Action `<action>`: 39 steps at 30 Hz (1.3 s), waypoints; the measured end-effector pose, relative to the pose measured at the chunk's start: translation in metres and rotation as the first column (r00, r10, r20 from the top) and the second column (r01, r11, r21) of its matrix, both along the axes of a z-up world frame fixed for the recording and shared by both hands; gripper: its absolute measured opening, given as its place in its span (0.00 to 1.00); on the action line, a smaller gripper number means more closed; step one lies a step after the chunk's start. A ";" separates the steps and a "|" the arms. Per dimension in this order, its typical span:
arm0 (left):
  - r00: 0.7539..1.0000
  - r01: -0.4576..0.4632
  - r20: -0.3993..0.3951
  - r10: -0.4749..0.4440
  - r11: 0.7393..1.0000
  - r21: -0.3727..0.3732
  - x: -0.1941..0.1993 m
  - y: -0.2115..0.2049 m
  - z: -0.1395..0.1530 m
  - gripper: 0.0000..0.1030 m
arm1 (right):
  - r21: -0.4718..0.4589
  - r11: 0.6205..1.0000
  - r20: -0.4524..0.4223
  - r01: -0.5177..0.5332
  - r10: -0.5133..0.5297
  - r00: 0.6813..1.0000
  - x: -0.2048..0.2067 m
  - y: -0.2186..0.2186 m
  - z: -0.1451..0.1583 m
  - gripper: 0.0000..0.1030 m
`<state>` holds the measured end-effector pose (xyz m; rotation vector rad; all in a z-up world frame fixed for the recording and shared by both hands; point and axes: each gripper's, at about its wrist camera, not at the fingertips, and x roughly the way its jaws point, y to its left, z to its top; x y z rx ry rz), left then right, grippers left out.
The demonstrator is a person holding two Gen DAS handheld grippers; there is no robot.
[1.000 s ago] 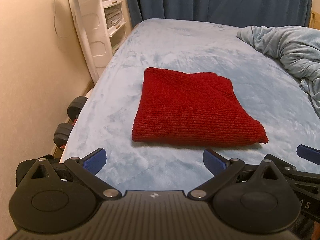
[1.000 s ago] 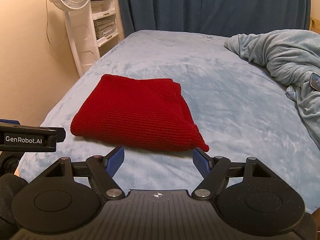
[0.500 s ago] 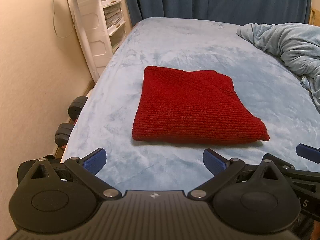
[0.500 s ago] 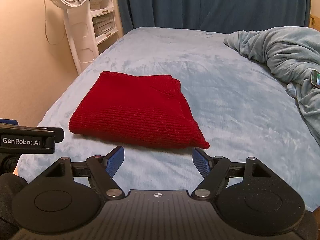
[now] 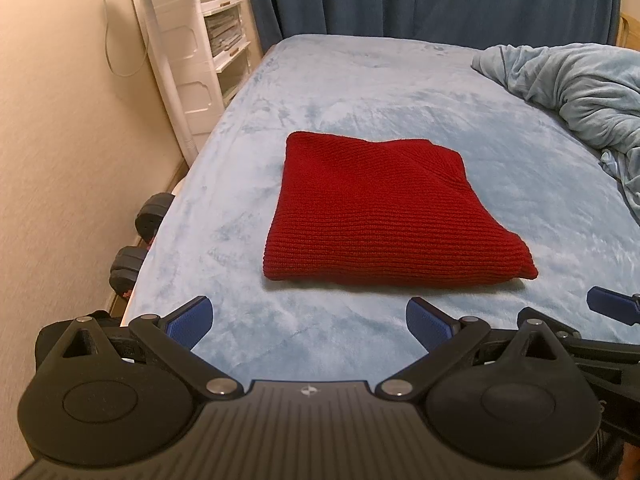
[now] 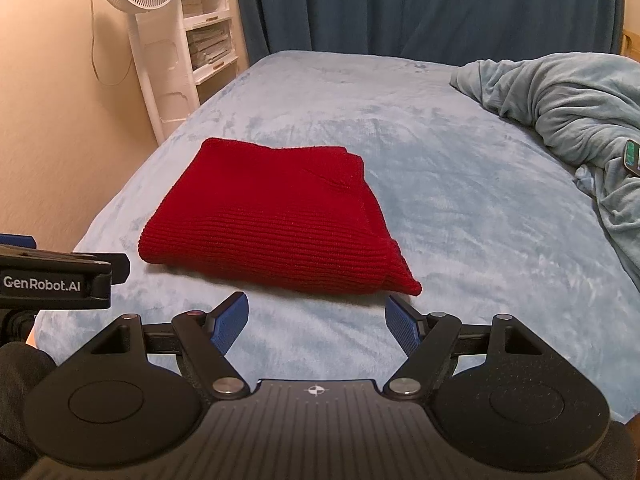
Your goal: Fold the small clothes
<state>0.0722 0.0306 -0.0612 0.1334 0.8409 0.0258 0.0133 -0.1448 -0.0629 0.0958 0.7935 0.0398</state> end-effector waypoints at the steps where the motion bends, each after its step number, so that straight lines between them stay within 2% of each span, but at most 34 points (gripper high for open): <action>1: 1.000 0.000 -0.001 0.000 1.000 0.000 0.000 0.000 0.000 1.00 | -0.001 1.000 -0.001 0.000 0.000 1.000 0.000 0.000 0.000 0.75; 10: 1.000 0.002 -0.001 -0.002 1.000 0.005 0.000 -0.001 0.000 1.00 | 0.003 1.000 0.001 -0.002 0.002 1.000 0.000 0.000 -0.002 0.76; 15: 1.000 0.012 0.001 -0.012 1.000 0.017 -0.001 -0.002 0.000 1.00 | 0.004 1.000 0.001 -0.002 0.002 1.000 0.001 0.000 -0.002 0.84; 20: 1.000 0.016 0.004 -0.017 0.999 0.029 -0.002 -0.001 0.000 1.00 | 0.007 1.000 -0.004 0.008 -0.008 1.000 0.003 0.000 -0.001 0.87; 39: 1.000 0.014 0.002 -0.015 0.999 0.046 -0.001 0.002 -0.001 1.00 | 0.004 1.000 -0.014 -0.009 0.010 1.000 0.002 0.001 0.000 0.87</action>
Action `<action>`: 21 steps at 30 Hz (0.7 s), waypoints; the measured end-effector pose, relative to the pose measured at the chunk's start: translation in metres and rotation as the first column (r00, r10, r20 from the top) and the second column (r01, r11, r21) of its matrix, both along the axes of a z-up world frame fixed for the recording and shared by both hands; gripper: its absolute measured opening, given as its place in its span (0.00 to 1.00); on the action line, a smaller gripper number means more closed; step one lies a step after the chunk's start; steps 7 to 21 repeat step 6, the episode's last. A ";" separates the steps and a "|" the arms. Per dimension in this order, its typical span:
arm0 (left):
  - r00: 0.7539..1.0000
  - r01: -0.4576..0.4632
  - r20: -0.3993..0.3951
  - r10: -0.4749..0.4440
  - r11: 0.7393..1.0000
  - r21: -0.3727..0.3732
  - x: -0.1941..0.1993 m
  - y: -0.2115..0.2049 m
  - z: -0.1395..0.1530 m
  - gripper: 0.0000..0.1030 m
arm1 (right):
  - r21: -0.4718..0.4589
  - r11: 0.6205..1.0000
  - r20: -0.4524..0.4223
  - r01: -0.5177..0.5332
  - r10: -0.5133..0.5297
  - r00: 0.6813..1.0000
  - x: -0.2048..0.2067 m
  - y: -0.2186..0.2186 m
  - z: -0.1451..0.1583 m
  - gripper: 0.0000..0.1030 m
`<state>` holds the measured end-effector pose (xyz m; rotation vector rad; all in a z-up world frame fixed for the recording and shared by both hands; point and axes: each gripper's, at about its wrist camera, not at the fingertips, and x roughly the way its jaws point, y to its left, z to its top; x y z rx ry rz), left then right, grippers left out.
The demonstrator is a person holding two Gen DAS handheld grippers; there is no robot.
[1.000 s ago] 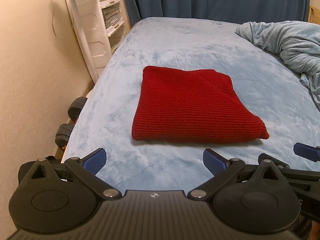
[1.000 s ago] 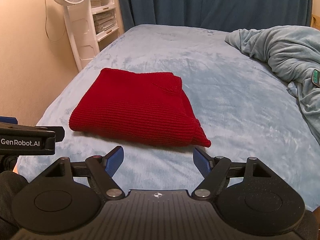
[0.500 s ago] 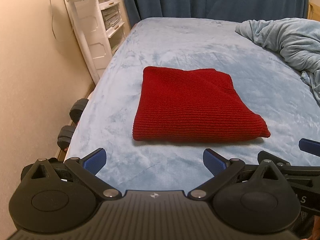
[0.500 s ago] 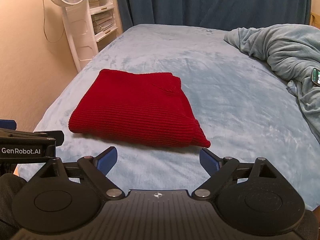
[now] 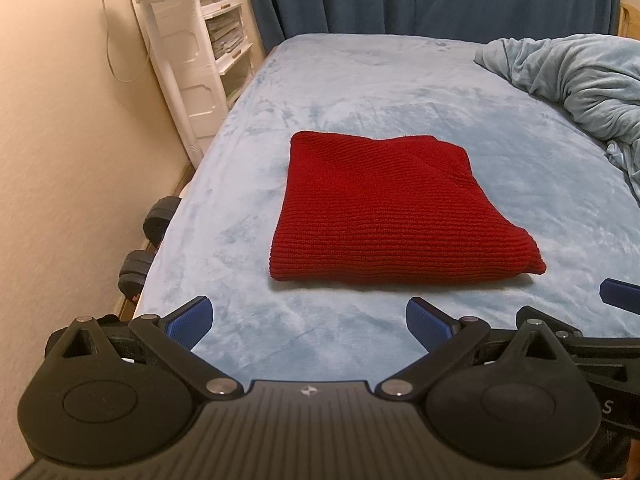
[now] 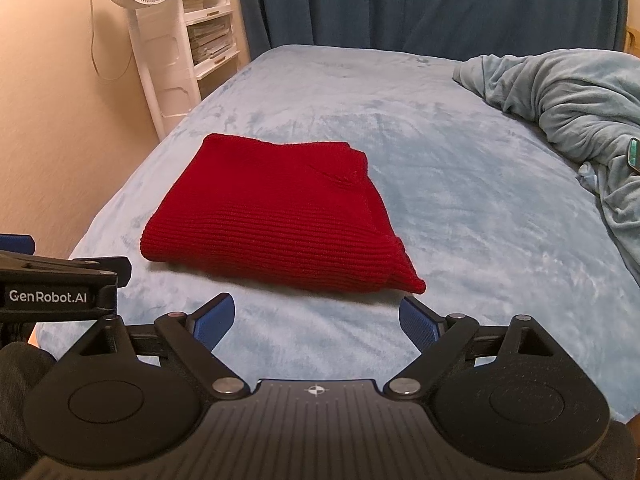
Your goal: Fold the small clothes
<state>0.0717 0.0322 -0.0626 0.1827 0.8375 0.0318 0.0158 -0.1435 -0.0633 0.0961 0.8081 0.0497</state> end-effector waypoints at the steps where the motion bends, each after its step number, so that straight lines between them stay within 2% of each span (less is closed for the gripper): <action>1: 1.000 -0.003 0.004 0.003 1.000 0.007 0.000 0.000 0.000 1.00 | 0.000 1.000 -0.001 -0.002 0.002 1.000 0.000 0.001 0.000 0.87; 4: 1.000 0.000 0.013 0.000 1.000 0.031 -0.003 -0.001 -0.001 1.00 | 0.002 1.000 -0.003 -0.006 0.006 1.000 0.000 0.002 -0.001 0.87; 21: 1.000 0.000 0.011 0.000 1.000 0.028 -0.003 -0.001 -0.001 1.00 | 0.011 1.000 -0.004 -0.004 0.004 1.000 0.000 0.002 -0.001 0.87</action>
